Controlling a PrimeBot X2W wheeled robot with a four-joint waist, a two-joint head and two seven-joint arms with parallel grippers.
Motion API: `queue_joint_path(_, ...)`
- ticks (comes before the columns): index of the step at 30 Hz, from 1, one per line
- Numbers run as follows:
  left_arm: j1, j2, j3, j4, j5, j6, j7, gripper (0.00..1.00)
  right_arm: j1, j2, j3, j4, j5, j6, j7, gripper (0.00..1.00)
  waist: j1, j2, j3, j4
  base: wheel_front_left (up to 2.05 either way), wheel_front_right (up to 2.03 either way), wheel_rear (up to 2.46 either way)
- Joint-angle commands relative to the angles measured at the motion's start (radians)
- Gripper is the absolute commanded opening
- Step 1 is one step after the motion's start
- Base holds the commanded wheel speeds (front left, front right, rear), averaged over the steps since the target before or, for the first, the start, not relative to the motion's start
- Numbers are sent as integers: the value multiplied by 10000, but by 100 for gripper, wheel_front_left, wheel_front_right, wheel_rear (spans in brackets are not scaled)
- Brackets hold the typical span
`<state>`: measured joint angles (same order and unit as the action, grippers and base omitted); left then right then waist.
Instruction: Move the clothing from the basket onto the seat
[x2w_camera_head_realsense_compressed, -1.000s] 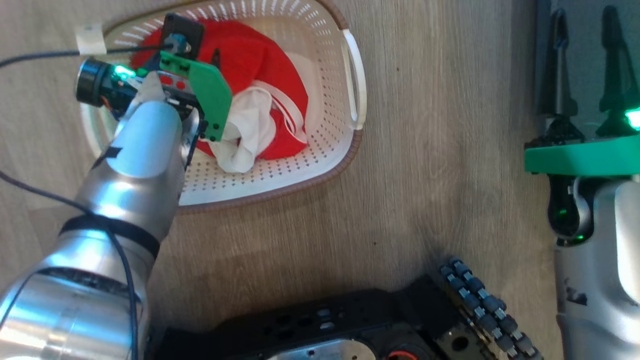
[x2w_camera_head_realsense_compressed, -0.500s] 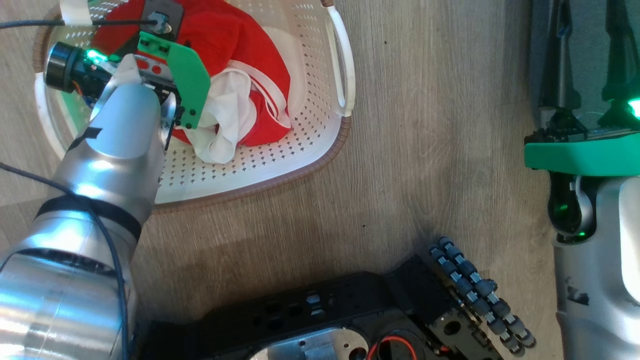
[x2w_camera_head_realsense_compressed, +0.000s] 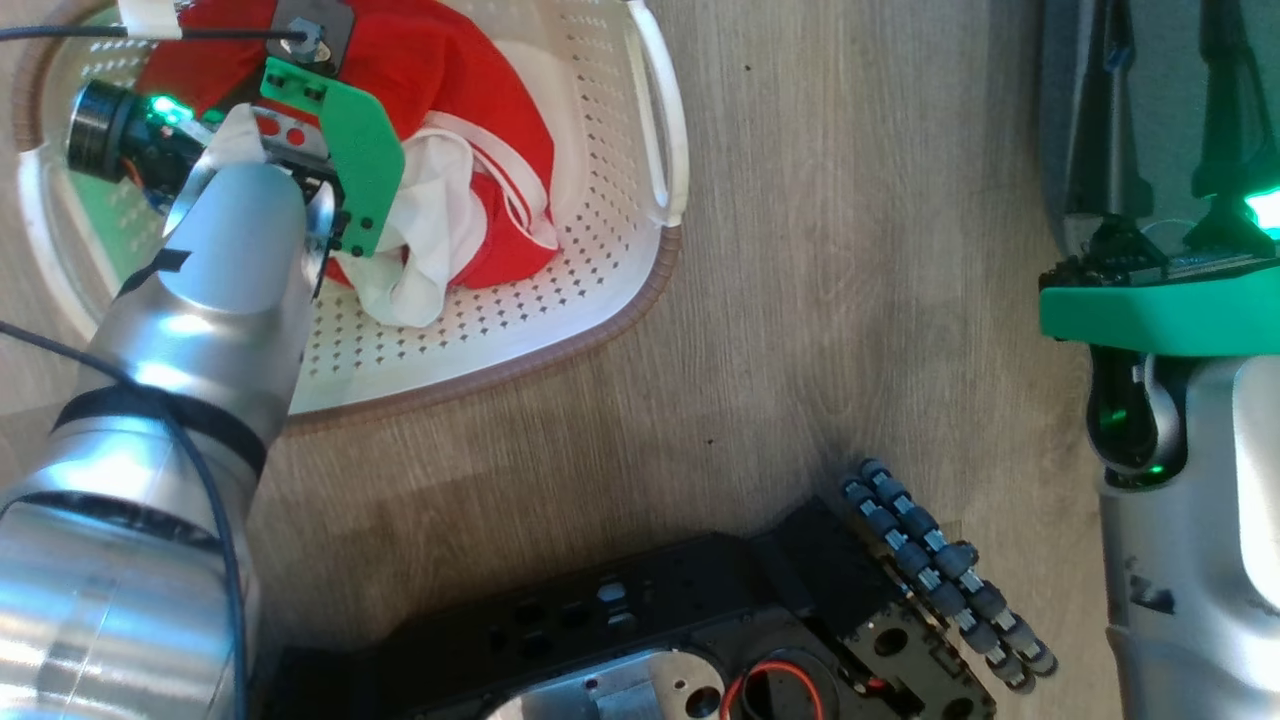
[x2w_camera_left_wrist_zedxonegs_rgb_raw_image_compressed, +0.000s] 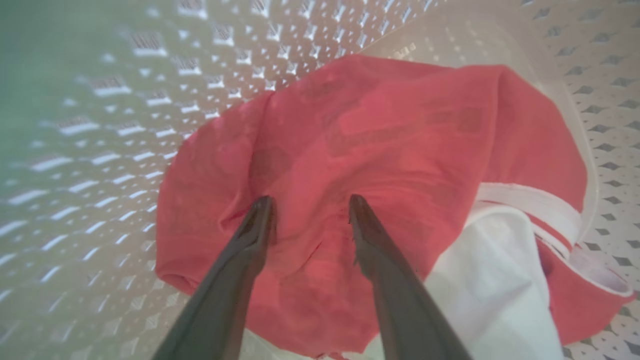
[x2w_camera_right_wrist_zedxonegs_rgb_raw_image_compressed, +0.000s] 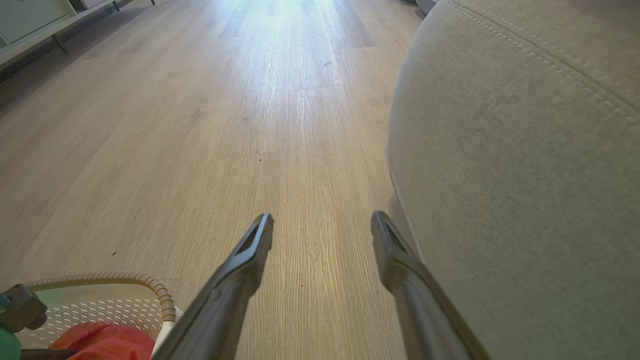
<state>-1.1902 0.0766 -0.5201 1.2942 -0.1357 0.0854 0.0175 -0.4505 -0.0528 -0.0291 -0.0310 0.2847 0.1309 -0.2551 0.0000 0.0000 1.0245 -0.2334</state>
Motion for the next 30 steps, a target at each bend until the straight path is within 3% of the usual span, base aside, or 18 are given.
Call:
queue_joint_path(1, 53, 315, 27, -72, 94, 119, -32, 78, 467, 26, 163, -330, 102, -2, -67, 100, 0, 0, 36, -74, 0, 0, 0)
queue_joint_path(2, 48, 344, 5, -69, 98, 141, -44, 71, 479, 26, 165, -349, 120, -2, -67, 100, 0, 0, 53, -124, 0, 0, 0)
queue_joint_path(3, 42, 360, -23, -65, 104, 155, -47, 47, 500, 26, 147, -368, 123, -2, -67, 100, 0, 0, 61, -156, 0, 0, 0)
queue_joint_path(4, 36, 368, -52, -63, 113, 170, -69, 2, 534, 26, 120, -389, 112, -2, -67, 100, 0, 0, 60, -174, 0, 0, 0)
queue_joint_path(8, 138, 325, -146, -53, 75, 64, -97, 0, 663, 26, -75, -400, 170, -2, -67, 100, 0, 0, -26, -148, 0, 0, 0)
queue_joint_path(15, 751, -100, 227, -162, -675, -238, -1411, 0, 838, 26, -420, -137, -207, -2, -67, 100, 0, 0, -1300, 574, 0, 0, 0)
queue_joint_path(24, 2487, -257, 749, -963, -2005, -793, -2719, 0, 1311, -283, -516, 473, -614, -2, -67, 100, 0, 0, -4404, 1696, 0, 0, 0)
queue_joint_path(30, 4199, -250, 1226, -2782, -2523, -576, -2788, 0, 2094, -454, -434, 1078, -584, -2, -67, 100, 0, 0, -6719, 2325, 0, 0, 0)
